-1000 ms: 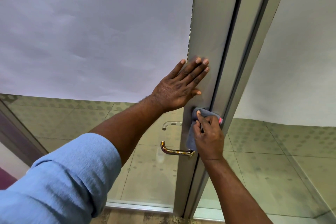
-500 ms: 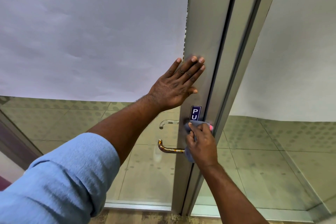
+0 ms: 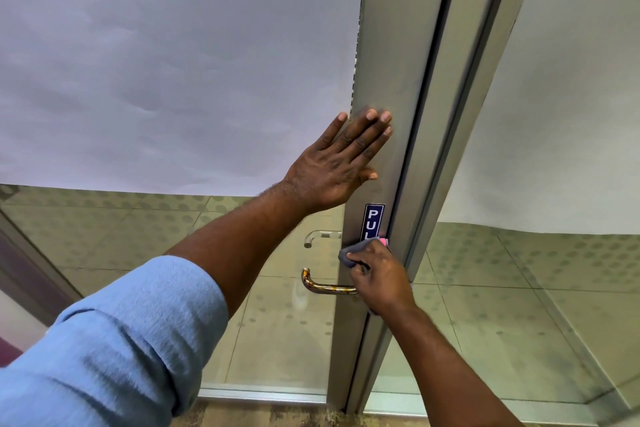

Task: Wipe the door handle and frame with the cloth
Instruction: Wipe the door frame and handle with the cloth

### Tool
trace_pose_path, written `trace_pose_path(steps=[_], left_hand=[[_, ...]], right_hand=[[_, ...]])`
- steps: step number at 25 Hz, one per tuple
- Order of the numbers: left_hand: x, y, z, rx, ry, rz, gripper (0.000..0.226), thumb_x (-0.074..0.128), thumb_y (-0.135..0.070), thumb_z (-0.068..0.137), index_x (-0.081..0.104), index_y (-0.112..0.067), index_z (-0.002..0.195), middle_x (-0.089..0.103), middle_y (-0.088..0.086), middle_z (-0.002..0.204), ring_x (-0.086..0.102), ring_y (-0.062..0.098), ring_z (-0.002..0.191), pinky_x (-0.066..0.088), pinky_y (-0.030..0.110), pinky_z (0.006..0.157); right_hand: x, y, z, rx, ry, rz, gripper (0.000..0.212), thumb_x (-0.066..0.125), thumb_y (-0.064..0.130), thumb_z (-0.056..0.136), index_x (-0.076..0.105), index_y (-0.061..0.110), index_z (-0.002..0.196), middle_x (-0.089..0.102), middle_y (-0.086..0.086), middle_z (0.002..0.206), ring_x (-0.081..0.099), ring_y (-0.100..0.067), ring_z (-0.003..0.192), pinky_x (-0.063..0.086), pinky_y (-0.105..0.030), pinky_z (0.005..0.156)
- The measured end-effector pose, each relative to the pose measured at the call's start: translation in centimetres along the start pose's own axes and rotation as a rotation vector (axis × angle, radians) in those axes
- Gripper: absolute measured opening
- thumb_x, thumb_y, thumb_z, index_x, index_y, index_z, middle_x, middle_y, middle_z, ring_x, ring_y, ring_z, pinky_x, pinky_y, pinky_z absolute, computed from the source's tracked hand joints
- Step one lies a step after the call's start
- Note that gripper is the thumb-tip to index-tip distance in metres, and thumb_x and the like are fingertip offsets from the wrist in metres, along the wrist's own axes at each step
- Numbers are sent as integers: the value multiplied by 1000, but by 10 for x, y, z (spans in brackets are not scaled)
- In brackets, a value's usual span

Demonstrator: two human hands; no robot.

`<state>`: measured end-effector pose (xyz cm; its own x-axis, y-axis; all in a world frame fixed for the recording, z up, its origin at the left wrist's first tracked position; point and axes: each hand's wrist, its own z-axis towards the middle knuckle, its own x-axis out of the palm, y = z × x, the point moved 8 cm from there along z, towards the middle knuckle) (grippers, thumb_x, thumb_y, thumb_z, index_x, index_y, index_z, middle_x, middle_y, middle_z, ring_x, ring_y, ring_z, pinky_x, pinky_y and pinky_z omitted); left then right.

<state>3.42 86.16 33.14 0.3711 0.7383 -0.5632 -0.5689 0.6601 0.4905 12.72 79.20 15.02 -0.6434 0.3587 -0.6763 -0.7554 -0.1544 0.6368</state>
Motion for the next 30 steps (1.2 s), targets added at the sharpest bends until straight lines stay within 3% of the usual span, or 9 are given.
trace_pose_path(steps=[2,5,11,14,17,19,23,27,30], left_hand=[[-3,0,0,-7,9,7,66,17,-48,113,-2,-12,165,-7,8,173,-11,23,160,-9,43,130],[-10,-1,1,-10,43,9,66,20,-45,113,-3,-12,165,-10,7,172,-14,22,160,-11,42,129],[-33,-7,1,-92,190,-116,64,28,-42,111,14,-12,166,-2,7,174,-7,21,161,-11,41,130],[-55,-19,-6,-178,217,-400,61,30,-51,107,42,-19,158,35,5,169,29,24,157,21,42,127],[-52,-40,-25,-430,440,-873,66,49,-70,93,63,-25,140,69,0,134,63,19,118,52,36,94],[-47,-57,-38,-585,529,-1163,51,72,-58,89,70,-21,124,74,-1,115,70,15,102,58,33,82],[-46,-60,-54,-807,466,-1397,29,79,-41,89,72,-20,107,77,0,98,76,16,91,65,35,71],[-44,-47,-69,-1073,224,-1385,26,73,-42,95,68,-20,109,75,0,100,75,18,94,62,30,67],[-38,-50,-89,-1260,131,-1266,35,72,-48,94,65,-18,111,73,-2,102,71,13,96,58,26,73]], right_hand=[[-15,-4,-3,99,8,178,23,71,17,87,72,36,101,58,25,105,59,2,102,47,-14,90],[-44,-2,-7,183,-93,569,25,70,1,84,78,23,91,71,1,97,69,-9,91,57,-21,79],[-62,6,-10,376,-44,1234,30,61,2,71,74,4,98,72,-19,94,69,-29,81,59,-37,75],[-70,12,-13,410,-9,1415,23,68,1,69,73,9,90,70,-13,81,68,-23,67,58,-32,64],[-77,19,-19,414,45,1497,23,79,4,66,69,15,83,66,-8,75,64,-20,63,58,-31,61],[-82,26,-21,400,87,1527,28,89,8,62,67,14,80,67,-5,72,65,-18,63,58,-30,61],[-81,25,-30,478,80,1644,53,97,28,59,68,6,98,69,-13,93,69,-28,87,58,-43,85],[-71,21,-49,409,83,1819,97,74,70,71,53,7,142,58,-25,142,55,-47,130,45,-61,106],[-59,32,-57,333,106,1817,107,79,66,66,44,9,149,55,-22,145,49,-44,137,33,-63,115]])
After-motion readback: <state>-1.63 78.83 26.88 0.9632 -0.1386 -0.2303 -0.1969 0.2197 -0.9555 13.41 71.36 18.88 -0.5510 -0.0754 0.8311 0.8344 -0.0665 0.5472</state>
